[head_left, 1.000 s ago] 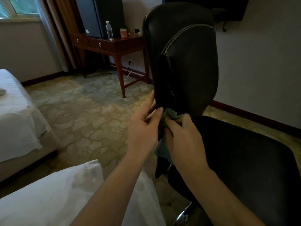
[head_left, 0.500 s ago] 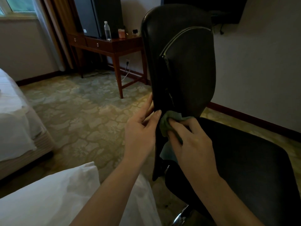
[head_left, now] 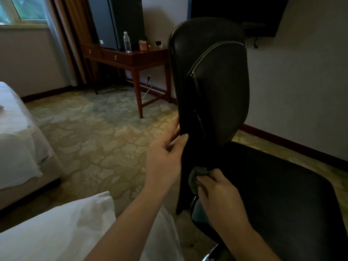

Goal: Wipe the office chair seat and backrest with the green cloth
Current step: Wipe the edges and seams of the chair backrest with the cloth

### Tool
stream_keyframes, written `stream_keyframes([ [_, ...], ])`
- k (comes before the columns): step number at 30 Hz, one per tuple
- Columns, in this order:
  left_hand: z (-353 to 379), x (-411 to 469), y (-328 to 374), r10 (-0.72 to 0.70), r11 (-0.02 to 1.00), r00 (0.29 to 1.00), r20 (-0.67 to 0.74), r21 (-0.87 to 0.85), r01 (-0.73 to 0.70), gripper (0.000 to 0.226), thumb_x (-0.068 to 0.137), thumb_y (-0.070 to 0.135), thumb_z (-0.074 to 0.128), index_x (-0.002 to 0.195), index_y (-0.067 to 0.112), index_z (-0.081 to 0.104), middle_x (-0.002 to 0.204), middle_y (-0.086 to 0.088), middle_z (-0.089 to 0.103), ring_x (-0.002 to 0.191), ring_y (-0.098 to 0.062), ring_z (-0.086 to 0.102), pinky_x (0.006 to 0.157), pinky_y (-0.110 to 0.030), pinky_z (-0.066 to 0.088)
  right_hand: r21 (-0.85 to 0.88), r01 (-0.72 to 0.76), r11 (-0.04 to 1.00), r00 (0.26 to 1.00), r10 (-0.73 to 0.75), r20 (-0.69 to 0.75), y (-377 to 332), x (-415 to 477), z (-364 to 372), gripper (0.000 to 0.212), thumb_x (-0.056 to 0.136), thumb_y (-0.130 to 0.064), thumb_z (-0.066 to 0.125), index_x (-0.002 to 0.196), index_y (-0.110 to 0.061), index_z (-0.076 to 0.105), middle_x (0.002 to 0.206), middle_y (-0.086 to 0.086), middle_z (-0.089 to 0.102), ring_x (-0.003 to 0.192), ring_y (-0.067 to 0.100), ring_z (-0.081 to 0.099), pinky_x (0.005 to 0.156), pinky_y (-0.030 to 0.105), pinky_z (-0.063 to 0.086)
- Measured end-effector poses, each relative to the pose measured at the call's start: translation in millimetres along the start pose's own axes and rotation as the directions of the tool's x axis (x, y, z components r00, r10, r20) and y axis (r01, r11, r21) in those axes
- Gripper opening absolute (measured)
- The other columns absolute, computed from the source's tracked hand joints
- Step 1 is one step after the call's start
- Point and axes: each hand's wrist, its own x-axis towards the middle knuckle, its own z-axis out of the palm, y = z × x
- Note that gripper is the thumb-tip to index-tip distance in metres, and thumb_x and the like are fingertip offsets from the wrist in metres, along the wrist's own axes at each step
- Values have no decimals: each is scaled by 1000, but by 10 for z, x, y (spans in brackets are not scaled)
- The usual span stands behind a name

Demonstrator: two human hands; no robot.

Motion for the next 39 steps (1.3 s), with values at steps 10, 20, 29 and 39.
stream_keyframes([
  [10,8,-16,-7,23,1000,1000,-19,18,-23,48,101,8,58,137,40,53,127,12,70,120,-1,63,102,-34,54,59,61,996,964,-43,-262,-162,214,-216,39,90,-15,65,129,-11,63,122,10,59,102,21,60,81,31,56],
  [20,4,-21,1,14,1000,1000,-5,25,-14,47,102,8,57,139,37,53,125,14,70,117,2,63,98,-21,53,-112,-8,994,997,0,-71,-173,177,140,17,79,-9,75,94,-15,69,89,4,52,71,18,54,54,24,44],
  [29,3,-27,-38,24,998,1000,-4,61,-24,48,103,11,57,142,39,50,123,19,69,115,3,64,98,-23,54,103,67,992,960,-36,-277,93,-74,-28,37,83,-9,74,119,-9,68,106,6,64,86,13,63,75,22,54],
  [39,-74,20,-49,-80,997,994,75,1,80,50,100,8,60,125,52,56,118,16,72,115,-5,67,100,-36,56,-13,63,998,964,-64,-259,-105,192,32,26,91,-13,67,117,-9,68,104,8,59,86,19,59,67,30,57],
])
